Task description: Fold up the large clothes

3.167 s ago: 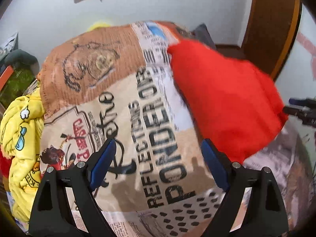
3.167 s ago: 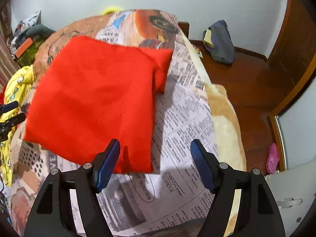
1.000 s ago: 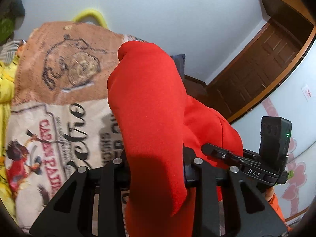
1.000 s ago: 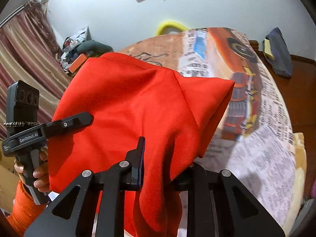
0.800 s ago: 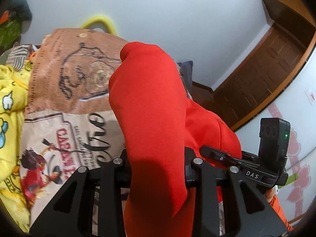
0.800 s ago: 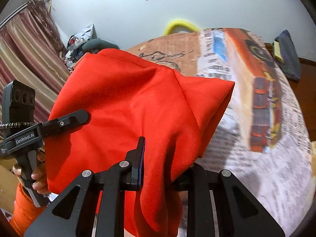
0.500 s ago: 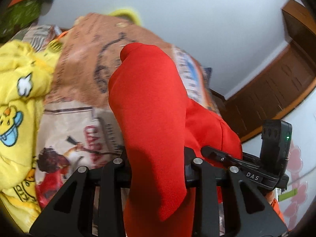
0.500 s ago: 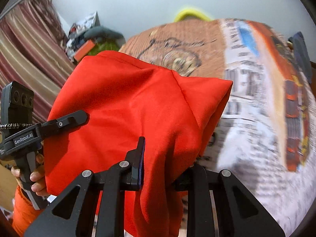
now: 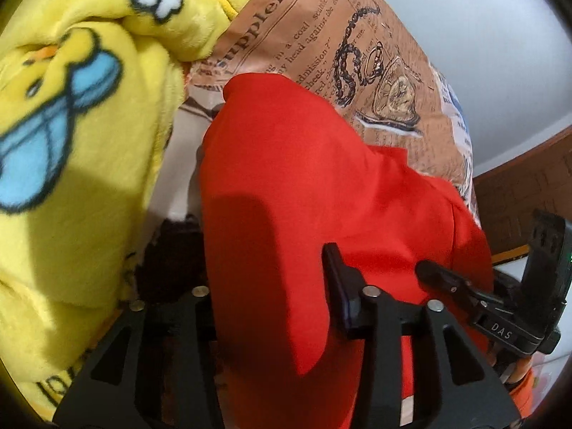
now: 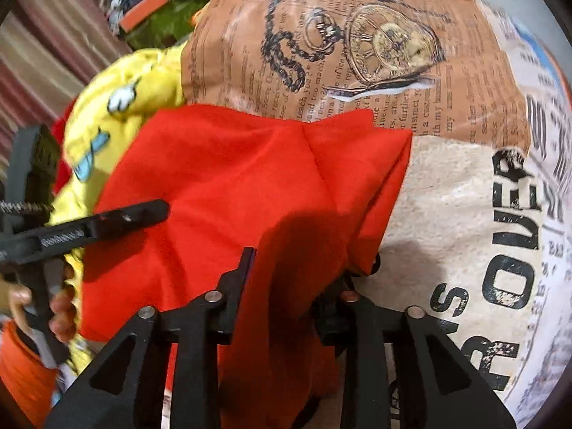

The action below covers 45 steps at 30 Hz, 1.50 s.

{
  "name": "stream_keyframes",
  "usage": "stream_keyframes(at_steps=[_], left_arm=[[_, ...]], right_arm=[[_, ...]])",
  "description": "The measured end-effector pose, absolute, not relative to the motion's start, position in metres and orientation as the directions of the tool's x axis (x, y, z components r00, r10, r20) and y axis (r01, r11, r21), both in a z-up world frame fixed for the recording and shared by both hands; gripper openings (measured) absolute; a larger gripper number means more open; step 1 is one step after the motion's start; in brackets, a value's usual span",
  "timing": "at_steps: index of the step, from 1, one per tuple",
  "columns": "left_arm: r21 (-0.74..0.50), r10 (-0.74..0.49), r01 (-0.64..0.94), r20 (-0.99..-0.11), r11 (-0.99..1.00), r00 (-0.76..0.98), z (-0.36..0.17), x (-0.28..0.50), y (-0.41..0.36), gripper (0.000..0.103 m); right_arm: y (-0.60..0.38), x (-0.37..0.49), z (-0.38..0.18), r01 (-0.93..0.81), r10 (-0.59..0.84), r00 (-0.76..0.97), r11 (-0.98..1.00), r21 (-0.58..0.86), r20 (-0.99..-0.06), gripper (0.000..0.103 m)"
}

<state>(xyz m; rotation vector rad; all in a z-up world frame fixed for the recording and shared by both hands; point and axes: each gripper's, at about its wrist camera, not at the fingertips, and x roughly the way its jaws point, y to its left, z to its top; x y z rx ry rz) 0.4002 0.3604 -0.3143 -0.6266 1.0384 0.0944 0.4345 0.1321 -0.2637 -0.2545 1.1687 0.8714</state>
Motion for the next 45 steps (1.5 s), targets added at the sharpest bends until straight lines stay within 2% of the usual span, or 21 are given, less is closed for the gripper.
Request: stream_keyframes(at_steps=[3,6,12,14,16,18,19,20,23,25,31,38,45], left_arm=[[-0.354,-0.142,-0.359,-0.854,0.863,0.501,-0.305,0.391,0.354,0.057],[-0.27,-0.074,-0.343,-0.869,0.9,0.49,-0.288,0.381,0.344,0.058],[-0.15,0.024,-0.293,-0.857,0.944,0.515,-0.256,0.357,0.321,0.059],[-0.134,0.032,-0.276,-0.85,0.952,0.526,-0.252,0.353,0.312,0.063],[-0.107,0.056,-0.273,-0.847,0.956,0.528,-0.252,0.348,0.301,0.076],[-0.083,0.087,-0.298,-0.854,0.951,0.513,-0.258,0.347,0.296,0.083],[-0.07,0.102,-0.316,-0.861,0.946,0.497,-0.264,0.347,0.295,0.083],[-0.057,0.115,-0.331,-0.872,0.942,0.476,-0.271,0.347,0.295,0.083],[-0.033,0.134,-0.363,-0.895,0.931,0.426,-0.288,0.345,0.298,0.083],[-0.059,0.116,-0.372,-0.895,0.926,0.43,-0.292,0.336,0.3,0.083],[-0.081,0.115,-0.402,-0.89,0.912,0.44,-0.277,0.307,0.3,0.083],[-0.095,0.134,-0.368,-0.824,0.925,0.551,-0.212,0.266,0.275,0.083],[-0.092,0.146,-0.279,-0.674,0.956,0.724,-0.114,0.215,0.222,0.083]], right_arm=[[0.125,0.427,-0.26,-0.725,0.432,0.163,0.663,0.189,-0.887,0.036],[0.108,0.426,-0.252,-0.723,0.412,0.196,0.674,0.153,-0.89,0.041],[0.083,0.415,-0.225,-0.726,0.403,0.27,0.681,0.09,-0.875,0.041],[0.087,0.403,-0.219,-0.742,0.405,0.299,0.668,0.057,-0.864,0.041],[0.087,0.395,-0.216,-0.753,0.41,0.307,0.656,0.044,-0.859,0.043],[0.09,0.388,-0.22,-0.756,0.41,0.3,0.652,0.047,-0.861,0.048],[0.091,0.388,-0.223,-0.755,0.405,0.297,0.654,0.047,-0.865,0.054],[0.092,0.386,-0.228,-0.755,0.392,0.297,0.654,0.037,-0.871,0.055],[0.094,0.384,-0.245,-0.756,0.343,0.296,0.655,0.001,-0.892,0.055],[0.09,0.382,-0.249,-0.753,0.337,0.289,0.658,0.005,-0.896,0.055],[0.067,0.367,-0.229,-0.739,0.369,0.309,0.674,0.023,-0.876,0.055],[0.037,0.331,-0.167,-0.733,0.465,0.388,0.679,0.041,-0.796,0.055],[0.002,0.273,-0.081,-0.746,0.596,0.475,0.663,0.063,-0.648,0.055]])
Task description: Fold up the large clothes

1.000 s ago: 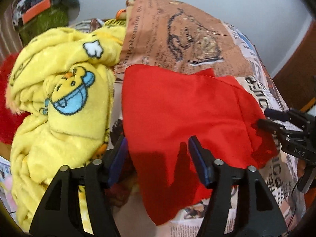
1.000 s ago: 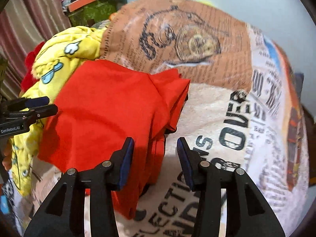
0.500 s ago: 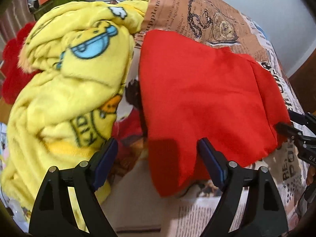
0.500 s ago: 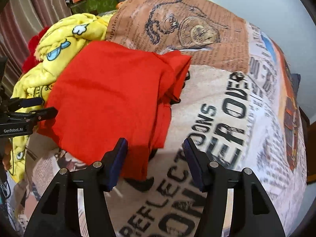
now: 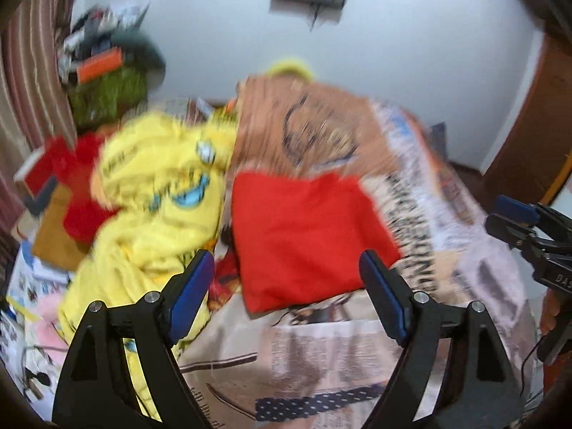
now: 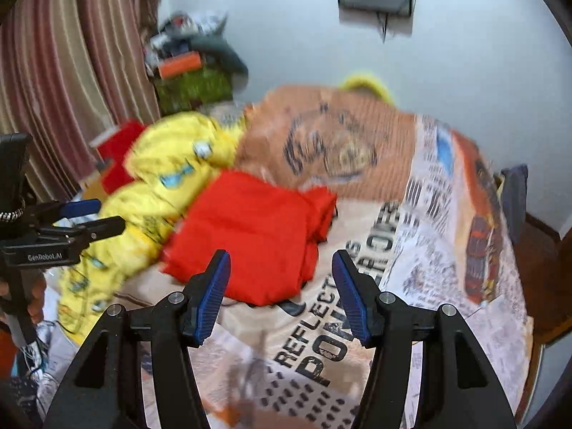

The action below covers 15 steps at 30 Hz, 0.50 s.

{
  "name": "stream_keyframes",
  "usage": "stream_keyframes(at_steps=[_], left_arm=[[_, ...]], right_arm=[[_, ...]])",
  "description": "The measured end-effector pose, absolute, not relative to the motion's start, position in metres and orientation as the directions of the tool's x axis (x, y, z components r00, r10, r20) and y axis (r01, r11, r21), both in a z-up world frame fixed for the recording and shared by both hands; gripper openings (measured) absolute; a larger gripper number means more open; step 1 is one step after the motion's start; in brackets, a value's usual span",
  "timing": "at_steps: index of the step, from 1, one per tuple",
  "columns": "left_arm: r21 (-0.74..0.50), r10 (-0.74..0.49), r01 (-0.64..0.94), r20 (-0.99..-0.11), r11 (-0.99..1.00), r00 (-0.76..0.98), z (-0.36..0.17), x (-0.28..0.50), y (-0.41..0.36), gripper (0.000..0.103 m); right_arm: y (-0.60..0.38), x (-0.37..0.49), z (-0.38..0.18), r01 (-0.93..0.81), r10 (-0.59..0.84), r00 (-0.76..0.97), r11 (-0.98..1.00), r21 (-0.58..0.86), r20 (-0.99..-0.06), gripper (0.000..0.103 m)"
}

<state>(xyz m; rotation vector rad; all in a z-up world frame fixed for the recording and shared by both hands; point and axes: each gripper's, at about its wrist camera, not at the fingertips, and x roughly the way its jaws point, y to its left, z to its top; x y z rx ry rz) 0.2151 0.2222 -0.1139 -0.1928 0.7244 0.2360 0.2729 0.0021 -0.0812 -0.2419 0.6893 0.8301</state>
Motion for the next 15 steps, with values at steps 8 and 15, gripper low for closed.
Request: stream_keyframes(at_steps=[8,15], left_arm=[[-0.059,0.156,-0.198,-0.422,0.978,0.893,-0.023,0.14,0.16,0.083],[-0.034,0.192,-0.204,-0.215,0.978,0.958,0.014,0.077,0.121,0.083]], right_arm=[[-0.044,0.205,-0.005,-0.758,0.713,0.563,0.647,0.081,-0.418,0.055],[-0.081,0.151,0.032,-0.76,0.758,0.607,0.642,0.105,-0.24,0.055]])
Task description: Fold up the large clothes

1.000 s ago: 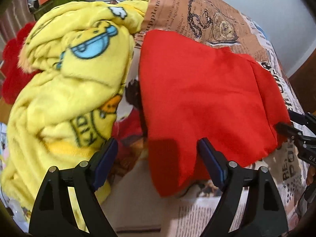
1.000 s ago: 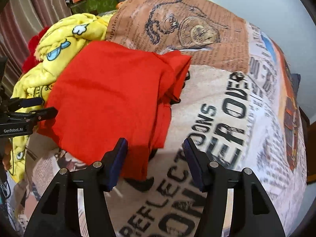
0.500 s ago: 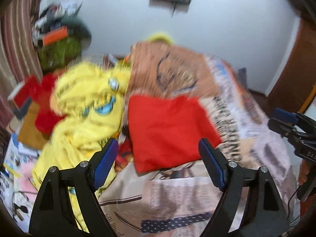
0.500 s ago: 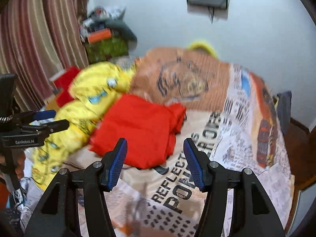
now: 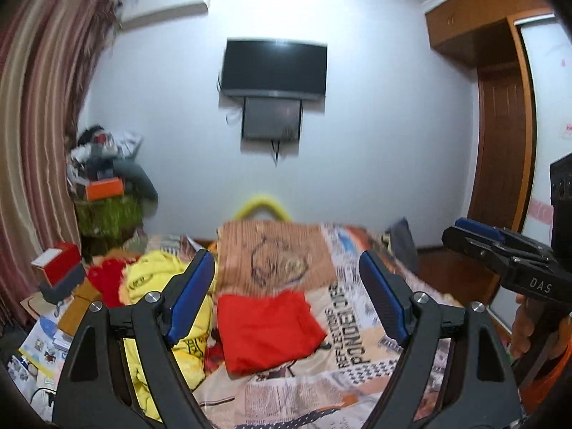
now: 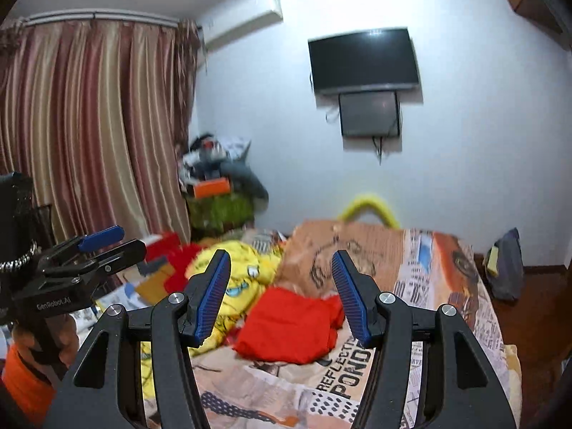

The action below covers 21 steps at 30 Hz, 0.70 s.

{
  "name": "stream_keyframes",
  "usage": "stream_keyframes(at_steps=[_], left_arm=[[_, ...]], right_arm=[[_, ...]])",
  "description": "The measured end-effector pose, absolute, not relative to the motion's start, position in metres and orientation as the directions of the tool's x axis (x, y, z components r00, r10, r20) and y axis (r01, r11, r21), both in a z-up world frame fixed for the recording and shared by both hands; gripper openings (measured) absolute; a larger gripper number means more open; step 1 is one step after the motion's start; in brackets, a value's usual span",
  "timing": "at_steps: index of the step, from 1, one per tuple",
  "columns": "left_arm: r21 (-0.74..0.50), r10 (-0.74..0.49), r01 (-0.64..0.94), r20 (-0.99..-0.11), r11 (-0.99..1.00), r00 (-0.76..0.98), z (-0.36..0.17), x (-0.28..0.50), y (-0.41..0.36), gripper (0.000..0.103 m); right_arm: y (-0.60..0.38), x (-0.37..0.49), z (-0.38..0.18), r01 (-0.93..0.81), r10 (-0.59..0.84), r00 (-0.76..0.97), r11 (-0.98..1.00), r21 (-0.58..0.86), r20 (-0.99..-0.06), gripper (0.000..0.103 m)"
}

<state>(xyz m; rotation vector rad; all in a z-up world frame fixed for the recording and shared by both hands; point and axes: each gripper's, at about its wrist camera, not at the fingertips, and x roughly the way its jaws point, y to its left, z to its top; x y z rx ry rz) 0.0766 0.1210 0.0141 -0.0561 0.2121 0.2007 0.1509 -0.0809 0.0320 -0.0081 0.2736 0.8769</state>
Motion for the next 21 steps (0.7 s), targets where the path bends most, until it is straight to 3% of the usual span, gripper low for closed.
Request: stream_keyframes(at_steps=[7,13,18,21], left_arm=[[-0.012,0.241,-0.244,-0.113,0.97,0.964,0.015,0.037,0.099,0.083],[-0.016,0.248,-0.25,-0.084,0.968,0.965,0.014,0.022,0.09,0.086],[0.006,0.26,-0.26,-0.081,0.965,0.962,0.011,0.02,0.084,0.093],[0.005,0.274,-0.275,-0.073,0.961,0.959,0.008,0.019,0.081,0.102]], right_arm=[[-0.088,0.119,0.034,-0.754,0.756,0.636,0.651,0.081,-0.158,0.055],[-0.08,0.117,0.03,-0.73,0.725,0.668,0.682,0.044,-0.168,0.058],[-0.08,0.121,0.03,-0.713,0.712,0.68,0.698,0.065,-0.177,0.08],[-0.084,0.116,0.029,-0.696,0.693,0.7,0.716,0.053,-0.17,0.084]])
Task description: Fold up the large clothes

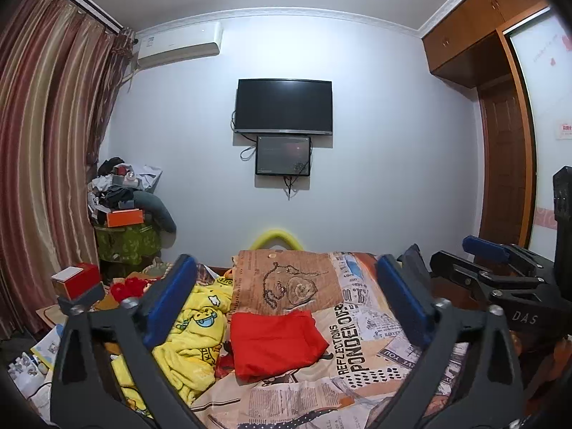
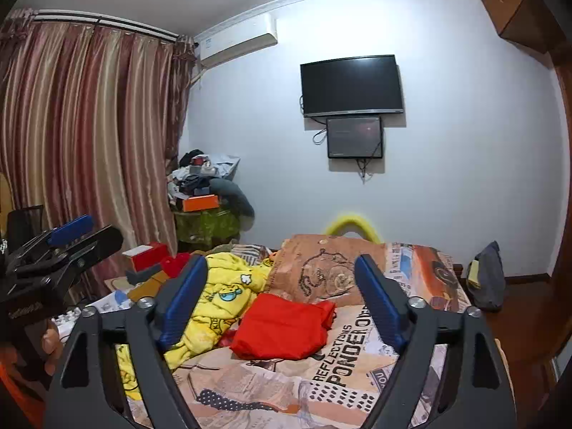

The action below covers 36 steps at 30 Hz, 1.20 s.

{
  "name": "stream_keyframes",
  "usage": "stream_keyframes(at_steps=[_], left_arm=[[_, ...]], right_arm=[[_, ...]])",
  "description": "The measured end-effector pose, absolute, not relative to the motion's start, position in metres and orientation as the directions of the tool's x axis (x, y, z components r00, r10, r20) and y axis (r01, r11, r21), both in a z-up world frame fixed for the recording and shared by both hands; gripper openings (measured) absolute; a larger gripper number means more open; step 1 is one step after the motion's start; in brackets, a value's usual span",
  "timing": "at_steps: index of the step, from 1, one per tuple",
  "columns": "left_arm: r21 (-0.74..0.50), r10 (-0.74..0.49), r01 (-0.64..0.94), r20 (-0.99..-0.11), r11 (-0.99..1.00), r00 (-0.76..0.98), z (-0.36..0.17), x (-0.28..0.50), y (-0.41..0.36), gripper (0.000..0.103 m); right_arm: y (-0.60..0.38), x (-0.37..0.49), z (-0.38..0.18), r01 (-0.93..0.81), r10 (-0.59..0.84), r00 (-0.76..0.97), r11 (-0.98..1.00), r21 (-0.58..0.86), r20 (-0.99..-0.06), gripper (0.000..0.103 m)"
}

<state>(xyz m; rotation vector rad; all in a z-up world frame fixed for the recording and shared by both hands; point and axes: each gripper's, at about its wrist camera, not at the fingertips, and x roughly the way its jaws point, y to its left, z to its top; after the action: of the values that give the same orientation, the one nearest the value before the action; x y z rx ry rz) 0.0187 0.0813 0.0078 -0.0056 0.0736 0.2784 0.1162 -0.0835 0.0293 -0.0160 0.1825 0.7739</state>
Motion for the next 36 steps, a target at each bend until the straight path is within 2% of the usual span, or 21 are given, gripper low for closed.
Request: stream_keyframes(at_steps=[6,36], left_arm=[[0.033,0.296,-0.294,-0.075,0.955,0.952,0.004,0.02,0.074,0.102],[-0.028,0.283,-0.289,-0.129,0.957,0.95,-0.006,0.029,0.086,0.102]], right_arm=[[-0.085,0.11,0.027,-0.687,0.679,0.71,0.726,0.027,-0.185,0.084],[-0.086,0.107,0.023,-0.682,0.672,0.71,0.731,0.033,-0.211,0.085]])
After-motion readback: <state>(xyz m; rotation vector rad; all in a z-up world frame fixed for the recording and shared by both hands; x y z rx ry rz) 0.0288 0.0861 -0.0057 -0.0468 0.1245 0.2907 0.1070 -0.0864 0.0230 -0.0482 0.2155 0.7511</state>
